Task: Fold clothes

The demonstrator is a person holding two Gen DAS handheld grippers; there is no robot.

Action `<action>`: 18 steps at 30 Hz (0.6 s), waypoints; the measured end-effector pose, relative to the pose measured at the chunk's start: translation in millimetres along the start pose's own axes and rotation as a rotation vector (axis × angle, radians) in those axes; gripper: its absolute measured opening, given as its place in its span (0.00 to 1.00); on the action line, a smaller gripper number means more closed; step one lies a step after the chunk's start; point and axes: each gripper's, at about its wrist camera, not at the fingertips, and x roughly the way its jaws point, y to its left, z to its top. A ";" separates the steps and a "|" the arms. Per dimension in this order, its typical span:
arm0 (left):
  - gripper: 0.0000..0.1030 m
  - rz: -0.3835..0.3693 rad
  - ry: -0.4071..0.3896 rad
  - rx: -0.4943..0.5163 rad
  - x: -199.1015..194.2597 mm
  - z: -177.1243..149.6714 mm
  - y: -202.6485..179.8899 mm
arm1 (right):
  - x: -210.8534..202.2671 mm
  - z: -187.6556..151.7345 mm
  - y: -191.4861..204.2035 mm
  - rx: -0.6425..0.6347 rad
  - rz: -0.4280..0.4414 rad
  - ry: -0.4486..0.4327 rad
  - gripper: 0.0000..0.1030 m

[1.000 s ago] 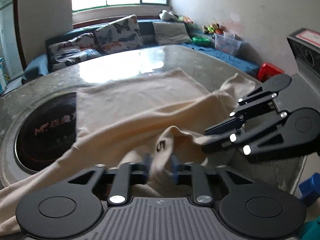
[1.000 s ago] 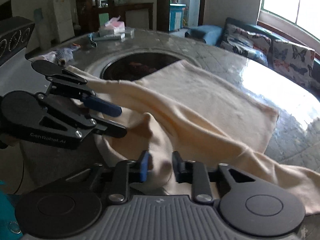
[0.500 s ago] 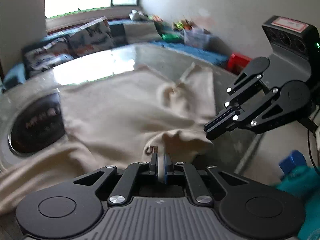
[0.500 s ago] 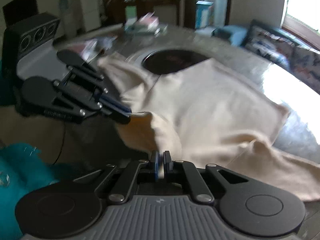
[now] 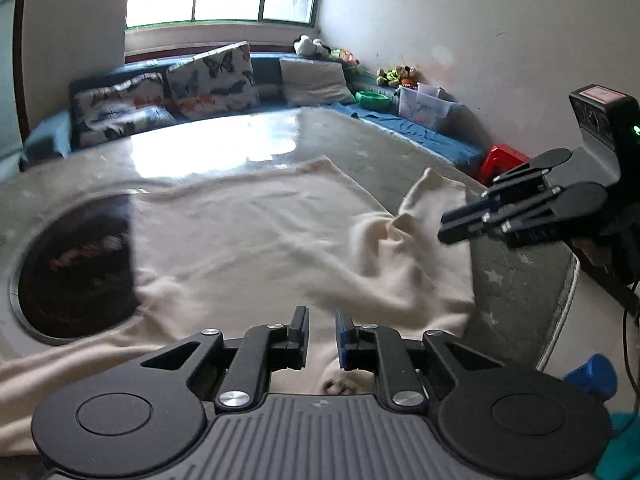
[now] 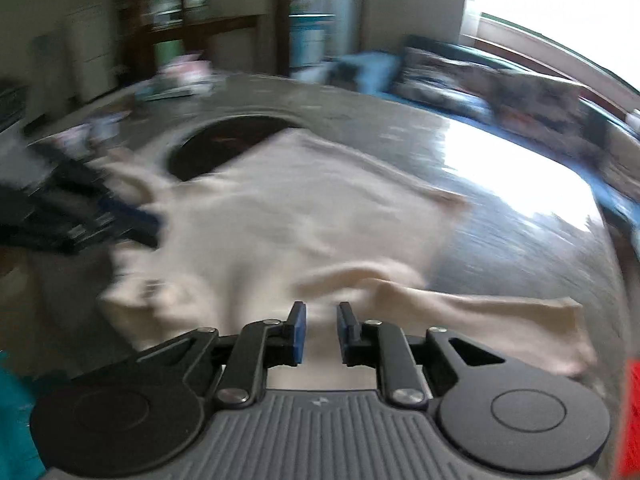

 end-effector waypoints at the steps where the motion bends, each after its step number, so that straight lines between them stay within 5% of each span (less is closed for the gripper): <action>1: 0.16 -0.018 0.007 0.008 6.1 -0.7 -5.4 | 1.0 -3.5 -10.6 0.028 -0.038 0.003 0.19; 9: 0.17 -0.114 0.056 0.046 36.5 -10.1 -35.5 | -0.8 -42.9 -117.6 0.363 -0.363 0.003 0.28; 12: 0.22 -0.124 0.059 0.028 36.7 -11.1 -35.9 | 2.1 -50.4 -141.2 0.453 -0.378 -0.027 0.36; 18: 0.27 -0.132 0.064 0.045 34.3 -12.7 -42.7 | 21.9 -51.9 -160.7 0.552 -0.397 -0.071 0.36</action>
